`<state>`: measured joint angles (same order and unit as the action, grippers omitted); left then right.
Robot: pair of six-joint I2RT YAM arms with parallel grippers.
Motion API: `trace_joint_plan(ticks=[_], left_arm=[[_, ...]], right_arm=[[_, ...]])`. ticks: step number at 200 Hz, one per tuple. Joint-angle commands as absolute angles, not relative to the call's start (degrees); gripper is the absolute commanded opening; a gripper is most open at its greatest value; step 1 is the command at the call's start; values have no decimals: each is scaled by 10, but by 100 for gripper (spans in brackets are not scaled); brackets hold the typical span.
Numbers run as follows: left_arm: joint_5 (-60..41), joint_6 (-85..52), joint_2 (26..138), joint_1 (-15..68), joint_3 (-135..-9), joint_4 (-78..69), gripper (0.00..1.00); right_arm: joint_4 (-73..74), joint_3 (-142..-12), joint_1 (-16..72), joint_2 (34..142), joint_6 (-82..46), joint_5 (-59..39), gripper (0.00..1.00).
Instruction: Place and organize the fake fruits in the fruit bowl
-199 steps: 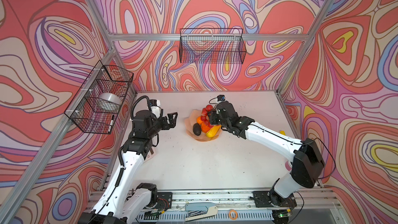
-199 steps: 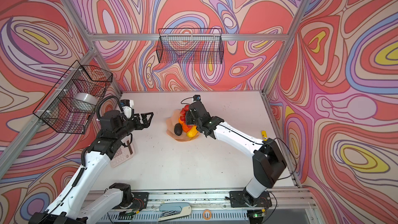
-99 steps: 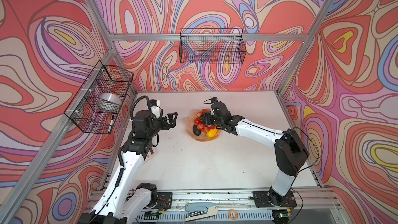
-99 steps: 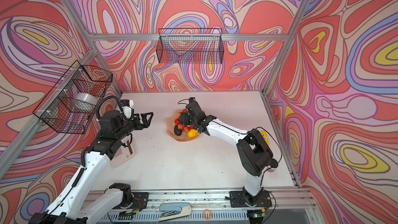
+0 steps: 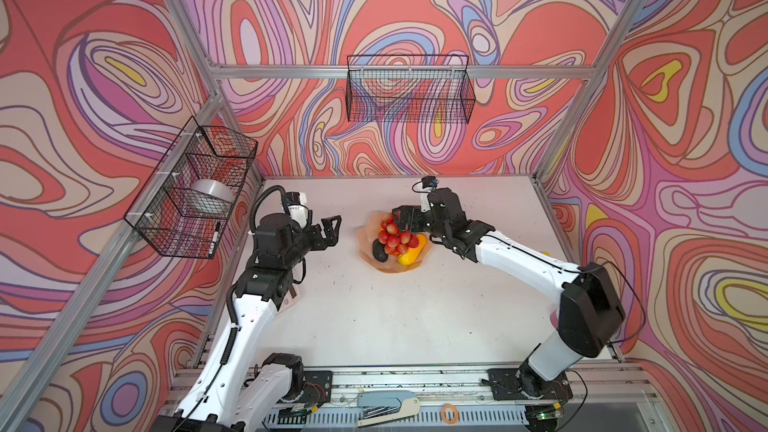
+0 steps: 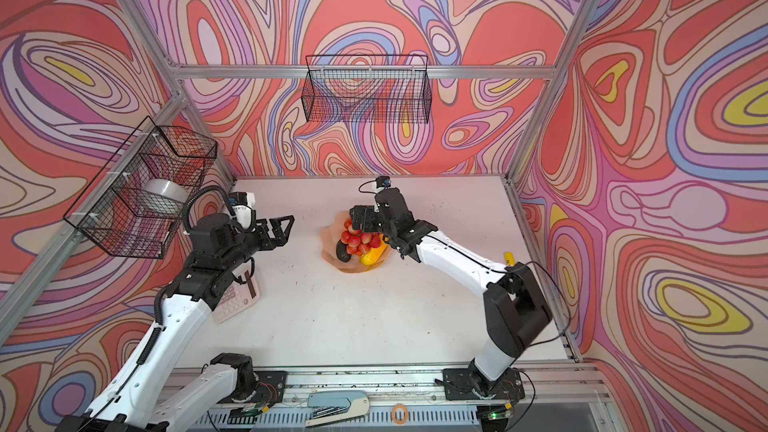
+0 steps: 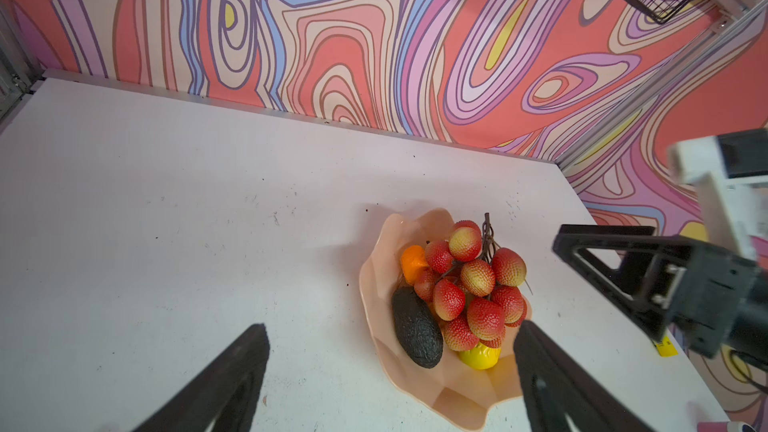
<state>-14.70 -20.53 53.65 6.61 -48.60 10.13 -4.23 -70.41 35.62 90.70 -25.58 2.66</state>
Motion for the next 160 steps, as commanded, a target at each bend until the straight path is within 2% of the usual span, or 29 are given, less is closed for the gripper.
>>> trace_joint_plan(ticks=[1, 19, 36, 50, 79, 104, 126, 139, 160], left_arm=[[-131, -251, 527, 61, -472, 57, 94], [-86, -280, 530, 61, -430, 7, 100], [-7, -304, 555, 62, -389, -37, 100], [42, -273, 585, 62, -359, -68, 100], [174, -164, 625, 62, -273, -167, 100], [278, -90, 681, 61, -211, -316, 100], [253, -46, 768, 50, -208, -397, 100], [195, -49, 779, 41, -233, -364, 100], [163, -31, 845, 29, -217, -474, 100]], right_arm=[[22, -635, 310, 815, -231, 101, 98], [75, -540, 262, 740, -197, 143, 98], [100, -461, 243, 690, -128, 248, 98], [99, -414, 213, 672, -102, 305, 98], [187, -297, 136, 668, -113, 307, 98], [289, -253, 106, 727, -110, 320, 98], [388, -244, 98, 807, -67, 318, 98], [459, -237, 93, 852, -43, 310, 98], [521, -246, 82, 898, -11, 277, 98]])
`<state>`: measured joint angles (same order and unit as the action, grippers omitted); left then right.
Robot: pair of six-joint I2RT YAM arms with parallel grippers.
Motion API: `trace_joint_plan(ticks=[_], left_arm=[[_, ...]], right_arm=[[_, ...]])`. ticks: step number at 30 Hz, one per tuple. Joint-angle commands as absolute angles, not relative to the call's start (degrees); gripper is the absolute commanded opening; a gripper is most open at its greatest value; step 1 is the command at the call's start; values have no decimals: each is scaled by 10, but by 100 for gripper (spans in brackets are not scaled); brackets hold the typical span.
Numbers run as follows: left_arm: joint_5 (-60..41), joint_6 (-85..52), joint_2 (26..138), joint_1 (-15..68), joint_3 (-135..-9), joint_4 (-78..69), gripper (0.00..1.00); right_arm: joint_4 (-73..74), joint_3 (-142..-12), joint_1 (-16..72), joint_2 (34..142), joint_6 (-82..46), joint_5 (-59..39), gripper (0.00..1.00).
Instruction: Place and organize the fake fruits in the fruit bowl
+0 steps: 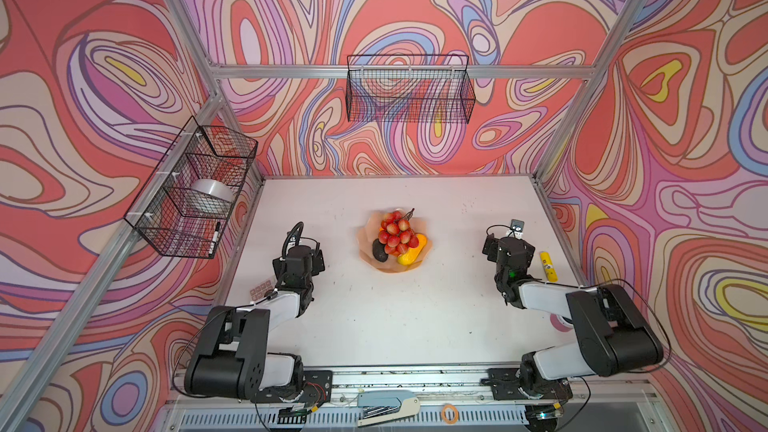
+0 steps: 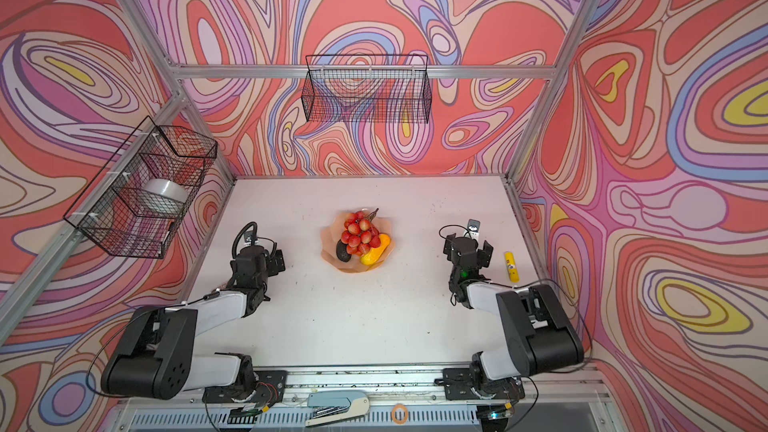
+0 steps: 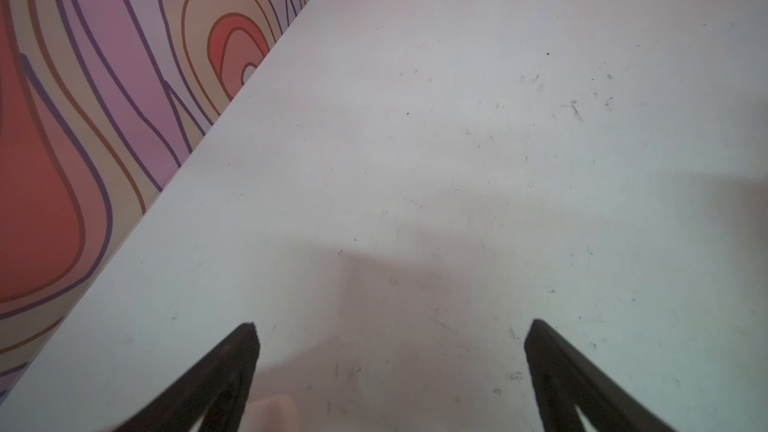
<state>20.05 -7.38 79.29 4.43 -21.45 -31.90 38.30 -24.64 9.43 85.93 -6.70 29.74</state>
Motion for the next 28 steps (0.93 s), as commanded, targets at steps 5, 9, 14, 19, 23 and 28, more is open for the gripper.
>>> trace_joint_plan(ticks=[5, 9, 14, 19, 23, 28], left_arm=[[134, -19, 892, 25, -193, -571, 100], [131, -21, 889, 23, -202, -549, 100], [134, -26, 882, 23, -207, -522, 100], [134, -29, 881, 23, -207, -522, 100], [136, -27, 882, 24, -206, -526, 100], [135, -25, 884, 25, -206, -529, 100]], right_arm=[[570, -246, 50, 951, -15, 199, 98], [607, -236, 31, 980, -5, 116, 98], [594, -251, 30, 985, -4, 128, 98], [584, -255, 30, 985, -8, 126, 98], [552, -268, 22, 984, -16, 106, 98], [572, -258, 19, 981, 2, 65, 98]])
